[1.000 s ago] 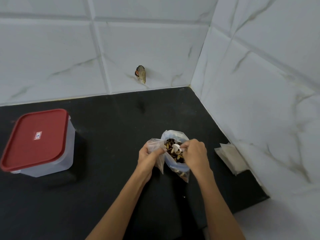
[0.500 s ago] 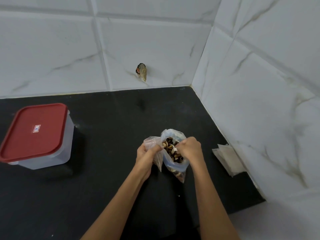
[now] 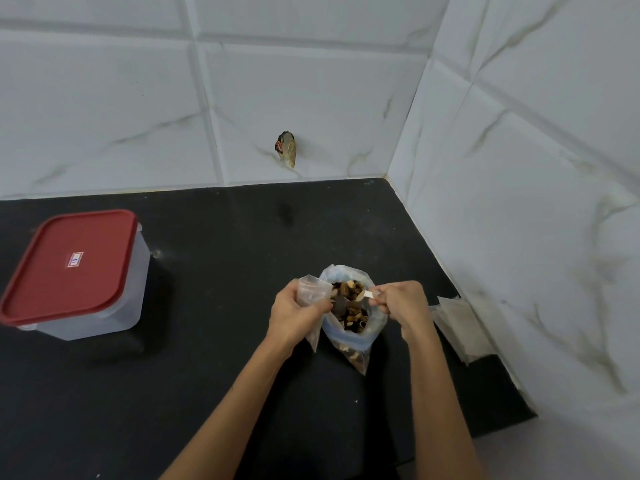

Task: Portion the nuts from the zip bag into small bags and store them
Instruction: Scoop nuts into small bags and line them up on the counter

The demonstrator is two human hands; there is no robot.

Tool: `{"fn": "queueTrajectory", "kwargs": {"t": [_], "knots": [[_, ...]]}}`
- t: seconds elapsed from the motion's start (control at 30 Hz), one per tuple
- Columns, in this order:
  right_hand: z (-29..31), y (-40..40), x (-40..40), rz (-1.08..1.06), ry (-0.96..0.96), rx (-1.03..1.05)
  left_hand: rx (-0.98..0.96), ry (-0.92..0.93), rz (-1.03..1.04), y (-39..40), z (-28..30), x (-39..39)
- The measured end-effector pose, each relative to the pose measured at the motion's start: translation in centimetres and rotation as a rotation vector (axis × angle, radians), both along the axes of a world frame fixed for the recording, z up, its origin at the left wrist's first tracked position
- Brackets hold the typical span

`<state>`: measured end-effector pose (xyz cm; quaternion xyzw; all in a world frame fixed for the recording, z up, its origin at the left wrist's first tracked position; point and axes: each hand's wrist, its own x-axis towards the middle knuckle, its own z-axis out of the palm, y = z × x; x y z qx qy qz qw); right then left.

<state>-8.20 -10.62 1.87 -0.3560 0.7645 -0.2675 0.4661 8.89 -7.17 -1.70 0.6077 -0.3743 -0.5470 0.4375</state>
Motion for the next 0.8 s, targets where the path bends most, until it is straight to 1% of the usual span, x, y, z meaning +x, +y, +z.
{"fn": "queueTrajectory", "kwargs": {"t": [0.07,0.17,0.3,0.37,0.47,0.53,0.67,0.73,0.8], "knots": [[0.3,0.0,-0.1,0.005,0.034,-0.006,-0.105,-0.146,-0.011,0.1,0.4,-0.1],[1.1,0.3,-0.6,0.010,0.022,0.004,-0.239,-0.266,-0.015,0.3,1.3,-0.5],[3.7,1.6,-1.2,-0.014,-0.040,-0.160,-0.366,-0.383,-0.028,0.4,2.9,-1.3],[5.6,2.1,-0.9,-0.017,-0.062,-0.255,-0.404,-0.394,-0.044,0.2,3.5,-1.8],[8.1,2.7,0.1,0.012,-0.062,-0.378,-0.412,-0.375,-0.062,-0.1,4.1,-2.4],[8.8,3.2,0.9,0.090,0.036,-0.451,-0.414,-0.360,-0.065,-0.2,4.2,-2.8],[8.3,4.6,2.4,0.297,0.457,-0.575,-0.405,-0.293,-0.022,-0.1,3.9,-3.4],[8.1,4.9,2.6,0.338,0.573,-0.575,-0.406,-0.258,-0.008,0.0,3.7,-3.6],[8.1,5.1,2.6,0.364,0.632,-0.561,-0.404,-0.234,0.005,0.1,3.6,-3.8]]}}
